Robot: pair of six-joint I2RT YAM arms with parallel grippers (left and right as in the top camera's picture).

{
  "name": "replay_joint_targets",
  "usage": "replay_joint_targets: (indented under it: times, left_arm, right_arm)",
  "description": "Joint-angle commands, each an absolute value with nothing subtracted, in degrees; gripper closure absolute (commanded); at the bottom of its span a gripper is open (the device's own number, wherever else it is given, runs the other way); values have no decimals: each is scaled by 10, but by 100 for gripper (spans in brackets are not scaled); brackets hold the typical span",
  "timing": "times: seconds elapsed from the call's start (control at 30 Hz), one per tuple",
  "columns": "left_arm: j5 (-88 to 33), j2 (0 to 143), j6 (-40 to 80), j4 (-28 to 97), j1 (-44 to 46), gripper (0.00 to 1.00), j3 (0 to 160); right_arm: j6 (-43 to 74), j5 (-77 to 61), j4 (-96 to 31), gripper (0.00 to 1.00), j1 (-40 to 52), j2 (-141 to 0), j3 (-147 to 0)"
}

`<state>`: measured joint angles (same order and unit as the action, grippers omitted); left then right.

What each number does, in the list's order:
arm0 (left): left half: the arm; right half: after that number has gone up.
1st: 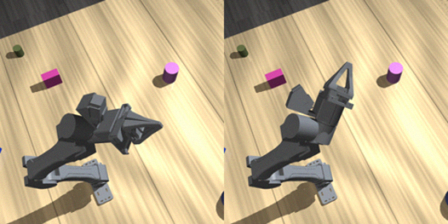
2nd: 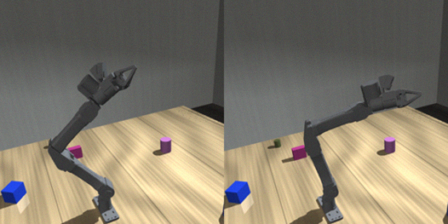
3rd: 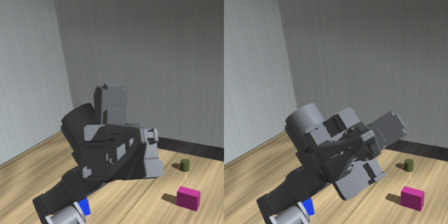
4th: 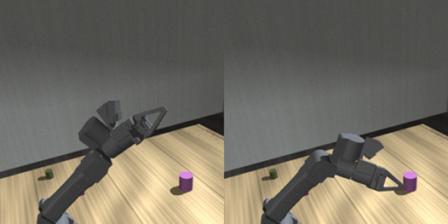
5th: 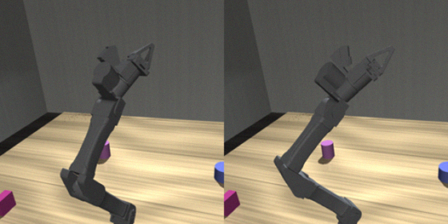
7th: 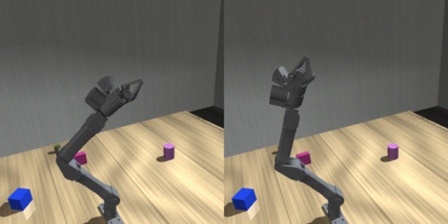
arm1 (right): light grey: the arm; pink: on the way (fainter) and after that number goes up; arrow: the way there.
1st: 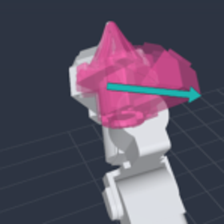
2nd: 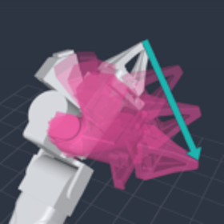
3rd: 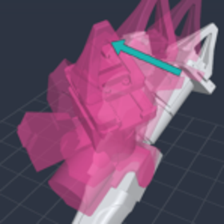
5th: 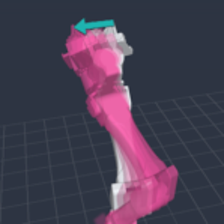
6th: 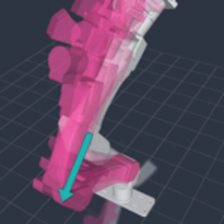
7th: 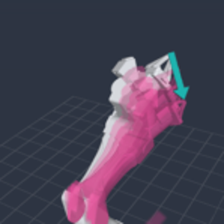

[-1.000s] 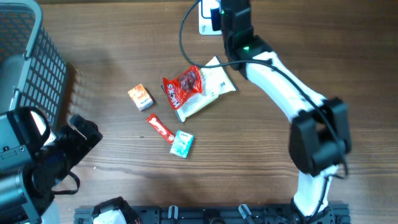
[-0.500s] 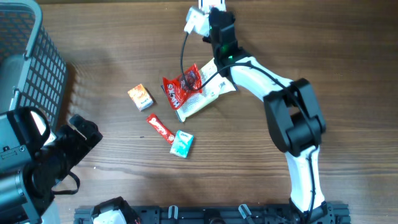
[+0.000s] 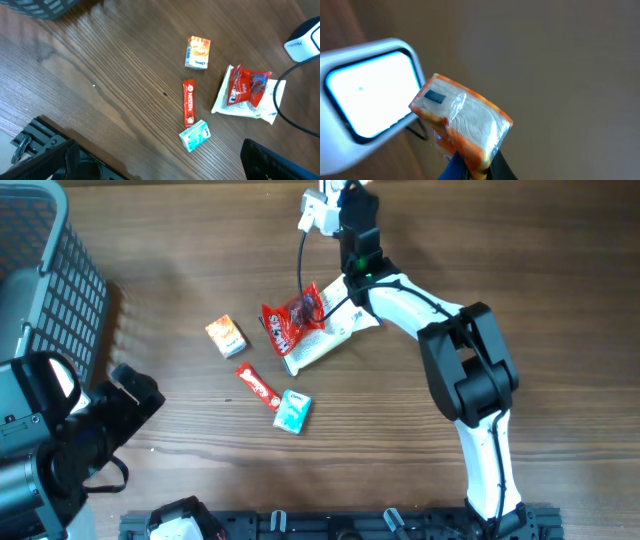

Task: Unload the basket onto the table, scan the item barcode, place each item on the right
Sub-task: 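Hold the orange pack in front of the white scanner, then carry the orange pack to the table's right edge and release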

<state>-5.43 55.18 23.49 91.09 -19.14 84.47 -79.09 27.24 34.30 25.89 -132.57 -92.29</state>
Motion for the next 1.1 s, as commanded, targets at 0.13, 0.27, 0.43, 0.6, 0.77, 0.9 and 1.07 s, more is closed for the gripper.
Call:
replay_joint_targets:
  times: [0.13,0.27,0.43,0.6,0.77,0.9,1.07]
  left_arm:
    - [-49,552,243,910,-194,0,844]
    - [-49,552,243,910,-194,0,844]
    - [-49,552,243,910,-194,0,844]
    - [-49,552,243,910,-194,0,844]
    - [-49,552,243,910,-194,0,844]
    - [-49,552,243,910,-194,0,844]
    - [-49,552,243,910,-194,0,844]
  right_arm:
    - [-783,423,361,96,169,-1323,-929]
    - [-660,511,333,96,106,-1323,-929]
    - [-479,558,107,96,11,-1323,-929]
    - [-352,529,-54,96,-58,-1323,-929]
    - [-288,529,-107,96,-100,-1323,-929]
    - [-279,529,-119,83,-117,-1323,-929]
    - [-279,528,-115,0,-119,-1323,-929]
